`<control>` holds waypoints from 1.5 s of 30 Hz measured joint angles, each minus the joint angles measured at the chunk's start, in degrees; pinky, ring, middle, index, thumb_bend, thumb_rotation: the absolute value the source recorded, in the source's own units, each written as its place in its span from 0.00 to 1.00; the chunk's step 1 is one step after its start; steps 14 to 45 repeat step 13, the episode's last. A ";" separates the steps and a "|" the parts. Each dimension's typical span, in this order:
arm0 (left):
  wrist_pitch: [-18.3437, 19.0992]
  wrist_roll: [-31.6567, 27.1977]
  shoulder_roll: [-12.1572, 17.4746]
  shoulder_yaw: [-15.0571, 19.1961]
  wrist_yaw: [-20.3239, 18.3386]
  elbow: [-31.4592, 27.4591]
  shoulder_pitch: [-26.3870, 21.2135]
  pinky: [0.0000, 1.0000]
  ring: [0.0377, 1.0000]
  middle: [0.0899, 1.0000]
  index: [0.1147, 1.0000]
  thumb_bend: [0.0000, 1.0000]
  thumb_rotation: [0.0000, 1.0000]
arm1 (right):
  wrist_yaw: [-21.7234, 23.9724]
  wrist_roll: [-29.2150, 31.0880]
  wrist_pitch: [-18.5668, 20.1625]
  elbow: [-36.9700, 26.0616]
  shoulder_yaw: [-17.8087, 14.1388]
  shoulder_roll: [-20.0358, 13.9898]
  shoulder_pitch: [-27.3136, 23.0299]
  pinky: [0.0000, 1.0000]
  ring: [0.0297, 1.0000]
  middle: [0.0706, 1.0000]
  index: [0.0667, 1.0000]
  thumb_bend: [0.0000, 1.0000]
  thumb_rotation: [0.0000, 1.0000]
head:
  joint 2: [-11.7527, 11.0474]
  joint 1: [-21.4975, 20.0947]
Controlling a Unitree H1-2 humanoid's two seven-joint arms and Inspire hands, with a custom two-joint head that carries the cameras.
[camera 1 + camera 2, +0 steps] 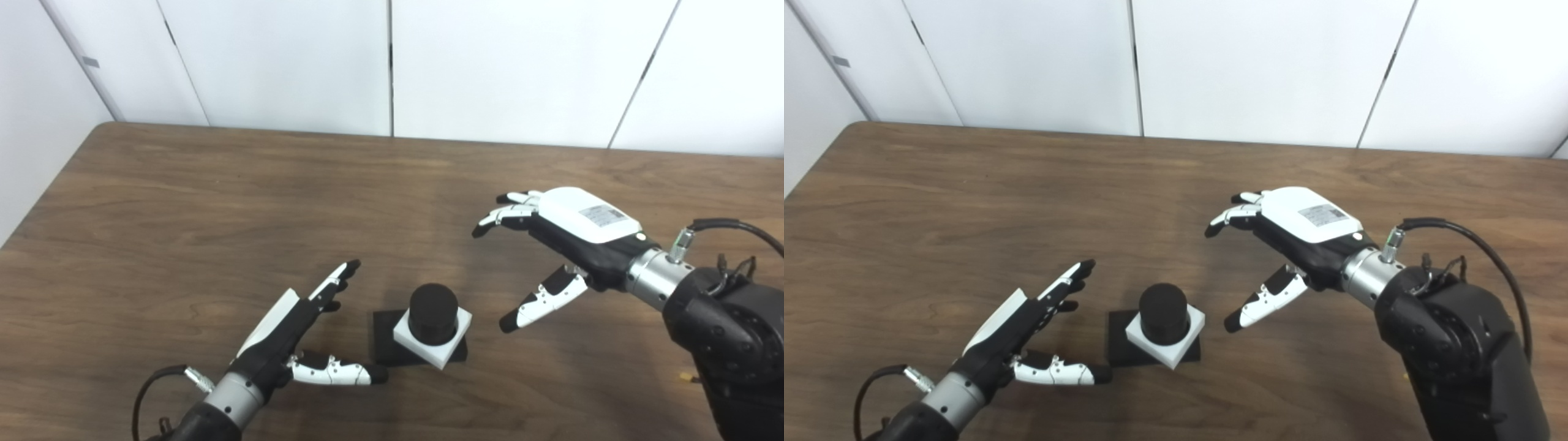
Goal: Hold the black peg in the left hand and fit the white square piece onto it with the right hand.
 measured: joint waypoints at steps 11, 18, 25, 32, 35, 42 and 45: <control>-10.10 -10.76 -6.33 6.80 8.18 4.67 3.26 0.88 0.90 0.92 0.99 0.97 0.63 | -7.45 10.93 4.06 0.04 -8.20 1.32 7.96 0.85 0.95 0.95 0.95 0.67 0.91 | -0.44 -2.28; -13.17 -11.24 -6.21 8.05 9.70 5.52 4.12 0.84 0.88 0.92 0.98 0.92 0.69 | -10.00 14.02 5.54 -0.25 -10.83 2.50 11.95 0.85 0.96 0.96 0.96 0.64 0.98 | -0.44 -3.16; -13.17 -11.24 -6.21 8.05 9.70 5.52 4.12 0.84 0.88 0.92 0.98 0.92 0.69 | -10.00 14.02 5.54 -0.25 -10.83 2.50 11.95 0.85 0.96 0.96 0.96 0.64 0.98 | -0.44 -3.16; -13.17 -11.24 -6.21 8.05 9.70 5.52 4.12 0.84 0.88 0.92 0.98 0.92 0.69 | -10.00 14.02 5.54 -0.25 -10.83 2.50 11.95 0.85 0.96 0.96 0.96 0.64 0.98 | -0.44 -3.16; -13.17 -11.24 -6.21 8.05 9.70 5.52 4.12 0.84 0.88 0.92 0.98 0.92 0.69 | -10.00 14.02 5.54 -0.25 -10.83 2.50 11.95 0.85 0.96 0.96 0.96 0.64 0.98 | -0.44 -3.16; -13.17 -11.24 -6.21 8.05 9.70 5.52 4.12 0.84 0.88 0.92 0.98 0.92 0.69 | -10.00 14.02 5.54 -0.25 -10.83 2.50 11.95 0.85 0.96 0.96 0.96 0.64 0.98 | -0.44 -3.16; -13.17 -11.24 -6.21 8.05 9.70 5.52 4.12 0.84 0.88 0.92 0.98 0.92 0.69 | -10.00 14.02 5.54 -0.25 -10.83 2.50 11.95 0.85 0.96 0.96 0.96 0.64 0.98 | -0.44 -3.16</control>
